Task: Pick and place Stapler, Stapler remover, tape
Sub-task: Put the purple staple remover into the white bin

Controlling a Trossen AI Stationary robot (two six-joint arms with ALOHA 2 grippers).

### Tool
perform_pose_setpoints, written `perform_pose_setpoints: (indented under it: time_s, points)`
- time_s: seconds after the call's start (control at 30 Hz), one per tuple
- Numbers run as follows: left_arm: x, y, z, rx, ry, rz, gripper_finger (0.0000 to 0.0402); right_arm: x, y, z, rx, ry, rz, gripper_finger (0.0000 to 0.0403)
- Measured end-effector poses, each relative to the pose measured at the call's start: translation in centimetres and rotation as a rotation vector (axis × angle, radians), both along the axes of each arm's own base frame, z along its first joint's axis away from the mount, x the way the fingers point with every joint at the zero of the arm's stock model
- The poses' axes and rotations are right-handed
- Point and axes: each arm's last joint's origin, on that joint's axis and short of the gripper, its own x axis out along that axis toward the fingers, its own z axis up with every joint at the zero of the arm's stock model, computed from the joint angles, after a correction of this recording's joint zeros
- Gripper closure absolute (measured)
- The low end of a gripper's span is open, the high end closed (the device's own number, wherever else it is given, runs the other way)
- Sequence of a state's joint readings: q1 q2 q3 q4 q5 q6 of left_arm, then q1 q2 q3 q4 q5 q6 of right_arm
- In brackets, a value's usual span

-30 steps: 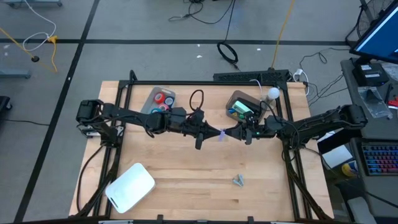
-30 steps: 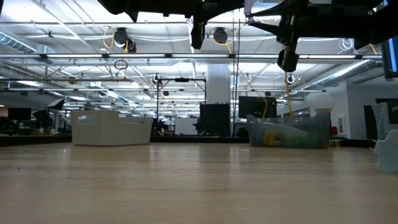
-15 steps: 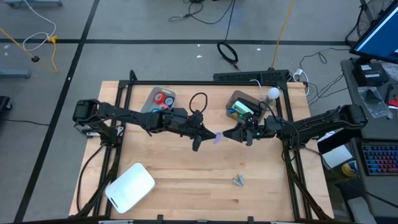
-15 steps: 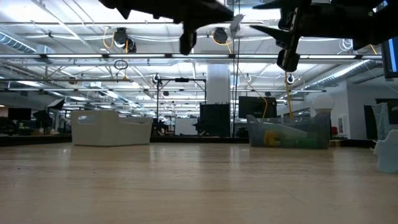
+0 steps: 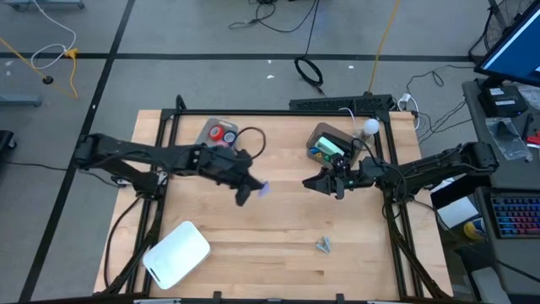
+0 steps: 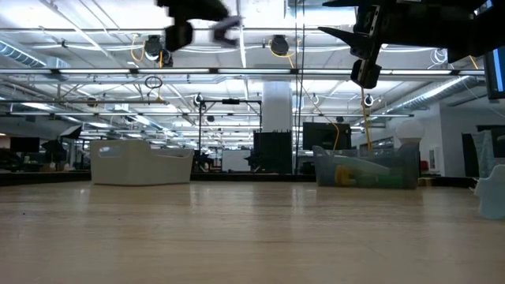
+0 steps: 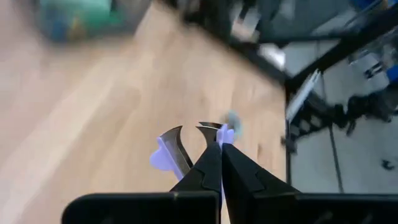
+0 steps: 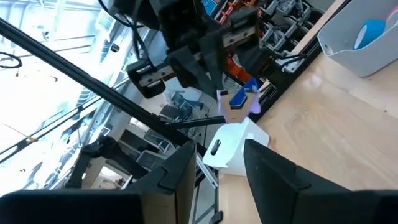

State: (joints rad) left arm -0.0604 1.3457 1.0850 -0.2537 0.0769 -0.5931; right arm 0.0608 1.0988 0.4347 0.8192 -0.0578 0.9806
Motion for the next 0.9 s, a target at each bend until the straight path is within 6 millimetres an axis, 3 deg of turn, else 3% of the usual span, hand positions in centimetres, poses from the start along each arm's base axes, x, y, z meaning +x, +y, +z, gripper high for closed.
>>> perform_pose_setpoints:
  time_s: [0.27, 0.57, 0.9]
  points:
    - [-5.3, -4.0, 1.0, -0.246, 0.24, 0.012, 0.0401, 0.0, 0.0, -0.1, -0.026, 0.002, -0.006, 0.0274]
    - [-9.2, -9.8, -0.5, -0.514, 0.654, -0.015, 0.0401, 0.0, -0.3, -0.1, -0.025, 0.005, -0.025, 0.0274]
    - [-12.2, -15.1, -3.2, -0.533, 1.016, 0.126, 0.0402, 0.0, -0.6, -0.1, -0.024, 0.006, -0.059, 0.0277]
